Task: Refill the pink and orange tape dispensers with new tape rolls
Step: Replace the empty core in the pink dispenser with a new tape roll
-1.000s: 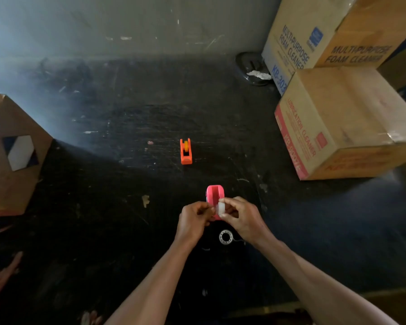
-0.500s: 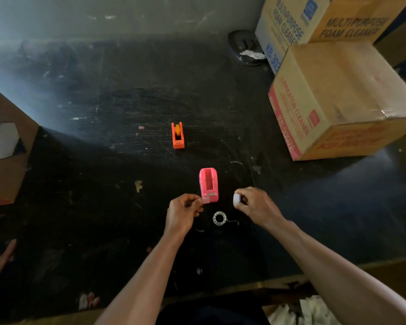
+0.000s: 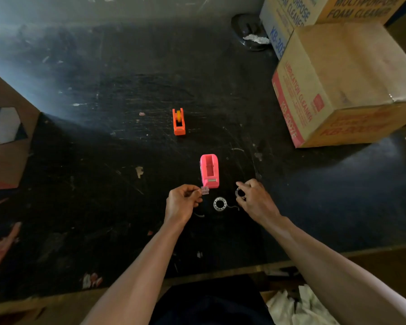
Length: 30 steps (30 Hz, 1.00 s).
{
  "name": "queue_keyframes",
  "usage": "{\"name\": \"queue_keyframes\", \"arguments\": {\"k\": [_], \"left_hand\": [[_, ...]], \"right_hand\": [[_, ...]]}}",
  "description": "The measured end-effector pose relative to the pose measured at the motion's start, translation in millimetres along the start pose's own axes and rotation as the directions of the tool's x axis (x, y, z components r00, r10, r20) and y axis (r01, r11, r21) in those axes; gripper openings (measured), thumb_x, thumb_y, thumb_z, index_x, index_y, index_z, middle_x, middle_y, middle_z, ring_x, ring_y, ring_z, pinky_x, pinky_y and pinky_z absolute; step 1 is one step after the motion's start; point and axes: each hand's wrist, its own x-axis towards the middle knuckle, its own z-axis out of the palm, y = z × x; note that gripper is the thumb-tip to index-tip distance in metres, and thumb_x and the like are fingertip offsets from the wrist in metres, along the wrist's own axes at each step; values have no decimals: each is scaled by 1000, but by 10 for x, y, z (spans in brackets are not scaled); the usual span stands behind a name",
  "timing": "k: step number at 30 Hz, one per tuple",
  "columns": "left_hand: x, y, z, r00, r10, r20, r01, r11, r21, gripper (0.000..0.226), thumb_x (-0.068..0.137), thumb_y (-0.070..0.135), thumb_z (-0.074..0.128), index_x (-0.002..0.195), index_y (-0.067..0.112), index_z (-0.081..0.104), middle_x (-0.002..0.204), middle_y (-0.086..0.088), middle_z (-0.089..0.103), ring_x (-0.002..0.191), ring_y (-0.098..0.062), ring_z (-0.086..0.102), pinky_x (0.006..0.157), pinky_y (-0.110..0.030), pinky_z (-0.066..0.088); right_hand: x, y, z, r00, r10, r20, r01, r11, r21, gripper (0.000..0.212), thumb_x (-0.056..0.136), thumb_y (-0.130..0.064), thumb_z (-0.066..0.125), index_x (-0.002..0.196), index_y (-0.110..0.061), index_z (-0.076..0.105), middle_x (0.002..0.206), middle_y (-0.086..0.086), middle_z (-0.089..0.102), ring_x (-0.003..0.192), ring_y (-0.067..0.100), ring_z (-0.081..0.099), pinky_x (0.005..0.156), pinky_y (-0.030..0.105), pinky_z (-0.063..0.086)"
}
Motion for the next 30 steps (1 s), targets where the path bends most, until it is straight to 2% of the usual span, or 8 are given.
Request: {"name": "queue_keyframes", "arguments": {"k": [2,6,9,12,18,26,30], "left_hand": [[-2,17,-19,1000,8,2,-8,1000,14,7,97,17,69,101,21,73,91,3,75,82,-8,73,66,-18,53],[-26,17,-40,1000,9,5,-9,999,31,7,97,18,69,101,23,72,92,3,75,82,-8,74,67,-18,54],[-48,-11,-14,1000,0,21,0,1000,30,8,97,18,69,98,24,72,93,3,75,84,-9,74,71,-22,58],[-69,-22,13,999,-2,32,1,1000,28,8,97,18,70,102,21,74,93,3,75,83,-8,74,73,-23,59],[-94,13,38,998,14,56,-17,999,45,8,98,17,68,100,21,74,92,3,75,84,-9,74,80,-29,63],[-125,46,57,991,41,131,-57,991,121,9,98,19,68,103,20,75,93,5,75,82,-6,74,68,-18,57],[-113,121,18,977,93,194,-122,982,146,9,97,19,69,102,21,75,93,6,76,80,-5,74,66,-18,56]], "right_hand": [[-65,-19,17,998,7,-55,-6,1000,30,59,98,-24,67,152,-14,48,139,5,51,132,21,49,107,33,48],[-265,-103,80,981,6,-196,16,994,110,56,92,-27,74,143,-13,57,139,1,52,130,17,51,104,27,48],[-361,-173,207,987,-52,-155,69,992,108,58,88,-33,78,140,-15,59,139,1,54,131,17,49,103,22,42],[-370,-224,328,992,-98,-83,104,992,72,64,89,-39,77,144,-13,56,138,3,56,131,20,49,109,30,41],[-295,-278,419,992,-79,-100,85,995,55,58,90,-31,76,143,-13,58,130,4,57,124,22,52,106,33,44],[-285,-360,253,984,-87,-153,111,981,161,42,90,-39,73,127,-20,66,125,-3,61,121,15,51,93,23,41],[-252,-401,92,972,-144,-186,179,966,187,41,83,-31,82,121,-22,67,121,-5,67,112,9,57,90,20,49]]}}
